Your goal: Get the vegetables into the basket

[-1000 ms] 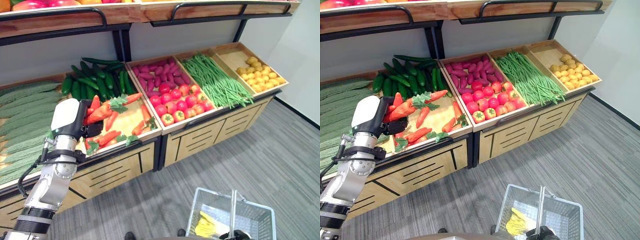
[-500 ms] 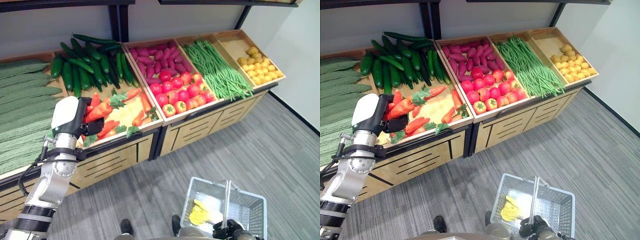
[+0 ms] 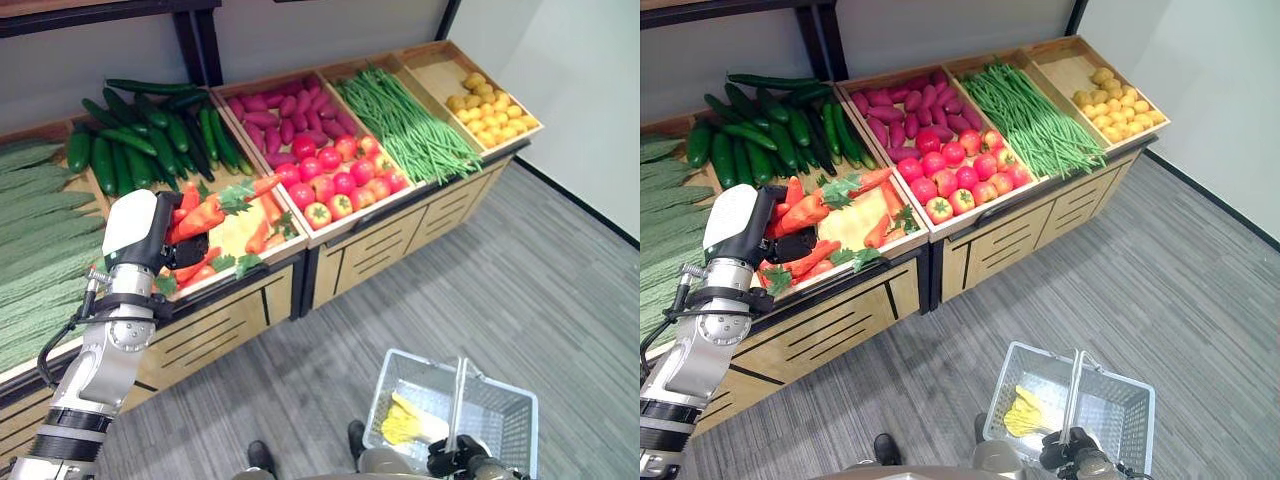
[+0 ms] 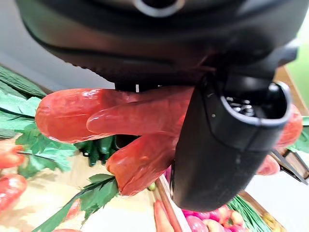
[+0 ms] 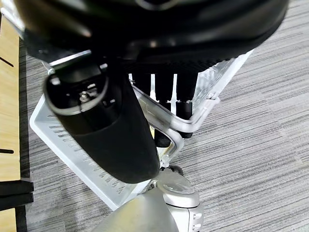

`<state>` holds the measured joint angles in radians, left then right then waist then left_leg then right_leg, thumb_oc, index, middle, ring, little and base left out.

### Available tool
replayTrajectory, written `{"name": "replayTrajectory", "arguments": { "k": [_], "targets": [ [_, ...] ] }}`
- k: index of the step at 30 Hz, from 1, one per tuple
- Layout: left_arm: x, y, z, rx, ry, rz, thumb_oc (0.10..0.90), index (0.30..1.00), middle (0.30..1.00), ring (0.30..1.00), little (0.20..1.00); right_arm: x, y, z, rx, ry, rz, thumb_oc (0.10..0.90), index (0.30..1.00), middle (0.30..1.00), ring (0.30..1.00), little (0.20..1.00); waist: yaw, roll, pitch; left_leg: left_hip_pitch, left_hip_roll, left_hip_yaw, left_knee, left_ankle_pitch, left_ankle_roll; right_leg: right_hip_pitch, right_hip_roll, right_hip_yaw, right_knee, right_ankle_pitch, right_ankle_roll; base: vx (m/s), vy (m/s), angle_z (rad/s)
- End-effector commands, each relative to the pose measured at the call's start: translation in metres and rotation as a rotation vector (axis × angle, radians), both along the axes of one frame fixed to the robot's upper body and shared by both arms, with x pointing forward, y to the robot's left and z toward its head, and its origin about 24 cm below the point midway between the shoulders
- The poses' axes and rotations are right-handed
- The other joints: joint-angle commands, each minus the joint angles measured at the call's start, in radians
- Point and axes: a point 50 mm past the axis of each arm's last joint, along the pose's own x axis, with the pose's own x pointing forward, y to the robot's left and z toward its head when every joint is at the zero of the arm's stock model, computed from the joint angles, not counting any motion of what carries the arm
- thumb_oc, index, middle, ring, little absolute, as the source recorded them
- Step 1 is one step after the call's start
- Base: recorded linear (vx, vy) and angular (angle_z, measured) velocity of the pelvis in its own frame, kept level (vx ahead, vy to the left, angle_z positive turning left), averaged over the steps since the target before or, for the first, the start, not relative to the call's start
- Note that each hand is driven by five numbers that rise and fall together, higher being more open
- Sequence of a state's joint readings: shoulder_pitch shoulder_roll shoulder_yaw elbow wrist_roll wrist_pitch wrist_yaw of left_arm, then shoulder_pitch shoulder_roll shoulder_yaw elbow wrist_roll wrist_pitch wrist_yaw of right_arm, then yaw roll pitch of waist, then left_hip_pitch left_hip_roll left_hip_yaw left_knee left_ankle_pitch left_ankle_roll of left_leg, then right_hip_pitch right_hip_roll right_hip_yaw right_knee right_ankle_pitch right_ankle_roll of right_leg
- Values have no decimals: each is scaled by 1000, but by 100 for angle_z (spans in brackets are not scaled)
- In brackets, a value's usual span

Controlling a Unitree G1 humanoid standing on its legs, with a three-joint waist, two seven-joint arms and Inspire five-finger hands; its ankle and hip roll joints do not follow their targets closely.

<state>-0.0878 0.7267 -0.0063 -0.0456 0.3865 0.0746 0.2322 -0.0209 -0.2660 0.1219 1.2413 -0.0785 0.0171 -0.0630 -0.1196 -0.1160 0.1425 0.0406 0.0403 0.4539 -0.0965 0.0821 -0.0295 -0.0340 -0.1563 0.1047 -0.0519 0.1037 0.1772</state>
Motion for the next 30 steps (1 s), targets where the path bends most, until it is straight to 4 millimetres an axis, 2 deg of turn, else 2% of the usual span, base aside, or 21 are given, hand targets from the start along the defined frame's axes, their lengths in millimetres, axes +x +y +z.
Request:
{"name": "replayTrajectory", "arguments": {
  "k": [1, 2, 4, 5, 6, 9, 10, 11, 12, 14, 18, 21, 23, 25, 28, 29, 30],
  "targets": [
    [12, -31, 81, 7, -370, -149, 400, 300, 300, 300, 300, -13, -26, 5, -92, 64, 34, 400, 300, 300, 300, 300, -23, 72, 8, 54, -25, 4, 54, -134, 3, -70, -6, 25, 100, 39, 69, -103, 32, -28],
    [12, -32, 82, 4, -377, -155, 400, 300, 300, 300, 300, -9, -27, 6, -98, 51, 37, 400, 300, 300, 300, 300, -33, 75, 18, 52, -20, 26, 55, -141, 1, -77, -8, 26, 93, 42, 78, -141, -20, -37],
    [12, -32, 87, 19, -396, -158, 400, 300, 300, 300, 300, 1, -25, 8, -101, 10, 39, 400, 300, 300, 300, 300, -39, 73, 30, 35, 6, 94, 60, -136, -13, -109, -17, 12, 73, 92, 85, -116, -83, -49],
    [12, -32, 87, 19, -397, -157, 400, 300, 300, 300, 300, 2, -25, 8, -100, 10, 39, 400, 300, 300, 300, 300, -38, 73, 29, 34, 7, 96, 61, -136, -14, -110, -16, 13, 71, 95, 85, -59, -119, -77],
    [12, -32, 89, 21, -405, -160, 400, 300, 300, 300, 300, 5, -24, 9, -100, -3, 42, 400, 300, 300, 300, 300, -37, 70, 35, 31, 23, 124, 67, -130, -24, -129, -34, -36, 80, 120, 85, -68, -98, -78],
    [10, -26, 94, 36, -425, -135, 400, 300, 300, 300, 300, 13, -23, 11, -110, -28, 54, 400, 300, 300, 300, 300, -12, 76, 44, 20, 74, 182, 95, -124, -39, -156, -125, -293, 123, 117, 71, -75, -87, -95],
    [8, -24, 93, 35, -425, -125, 400, 300, 300, 300, 300, 15, -22, 11, -111, -35, 53, 400, 300, 300, 300, 300, -1, 80, 40, 32, 87, 188, 95, -141, -49, -153, -155, -346, 127, 108, 79, 55, -110, -125],
    [6, -19, 93, 42, -421, -105, 400, 300, 300, 300, 300, 16, -19, 10, -108, -31, 72, 400, 300, 300, 300, 300, 3, 73, 43, 39, 111, 222, 115, -138, -61, -148, -195, -404, 123, 129, 79, 82, -79, -74],
    [6, -19, 92, 44, -421, -103, 400, 300, 300, 300, 300, 16, -18, 10, -107, -30, 75, 400, 300, 300, 300, 300, 3, 71, 43, 39, 111, 224, 117, -139, -62, -146, -195, -403, 119, 132, 78, 17, -123, -48],
    [1, -8, 87, 49, -406, -51, 400, 300, 300, 300, 300, 16, -12, 8, -100, -16, 113, 400, 300, 300, 300, 300, 26, 54, 46, 48, 135, 278, 134, -122, -74, -137, -249, -488, 98, 181, 84, -35, -117, -59],
    [-5, 1, 79, 50, -376, -14, 400, 300, 300, 300, 300, 16, -10, 8, -100, -3, 146, 400, 300, 300, 300, 300, 35, 46, 49, 60, 152, 315, 132, -98, -91, -138, -261, -519, 84, 211, 85, -9, -98, -93],
    [-5, 1, 73, 41, -358, -6, 400, 300, 300, 300, 300, 12, -13, 7, -109, 10, 152, 400, 300, 300, 300, 300, 32, 48, 44, 62, 154, 306, 135, -93, -103, -125, -248, -501, 66, 182, 84, 60, -108, -66],
    [-3, -3, 70, 20, -348, -21, 400, 300, 300, 300, 300, 12, -17, 9, -116, 5, 140, 400, 300, 300, 300, 300, 17, 67, 47, 67, 158, 300, 139, -91, -112, -123, -239, -491, 68, 161, 80, 111, -135, -44],
    [1, -9, 64, -20, -333, -39, 400, 300, 300, 300, 300, 12, -26, 12, -133, 0, 125, 400, 300, 300, 300, 300, -8, 114, 53, 76, 181, 288, 143, -79, -129, -122, -215, -478, 103, 98, 64, 117, -172, -5],
    [3, -11, 64, -40, -337, -46, 400, 300, 300, 300, 300, 13, -31, 14, -144, -3, 112, 400, 300, 300, 300, 300, -18, 136, 54, 81, 194, 283, 130, -64, -140, -126, -194, -470, 134, 60, 49, 73, -140, 6],
    [4, -15, 65, -56, -343, -58, 400, 300, 300, 300, 300, 13, -34, 15, -154, -6, 104, 400, 300, 300, 300, 300, -27, 153, 54, 85, 203, 280, 119, -50, -148, -132, -180, -468, 152, 36, 42, 52, -87, 3],
    [5, -15, 65, -57, -344, -58, 400, 300, 300, 300, 300, 13, -35, 16, -155, -7, 103, 400, 300, 300, 300, 300, -28, 156, 55, 85, 204, 279, 118, -48, -150, -133, -179, -469, 155, 33, 41, 91, -159, 2]
  ]
}}
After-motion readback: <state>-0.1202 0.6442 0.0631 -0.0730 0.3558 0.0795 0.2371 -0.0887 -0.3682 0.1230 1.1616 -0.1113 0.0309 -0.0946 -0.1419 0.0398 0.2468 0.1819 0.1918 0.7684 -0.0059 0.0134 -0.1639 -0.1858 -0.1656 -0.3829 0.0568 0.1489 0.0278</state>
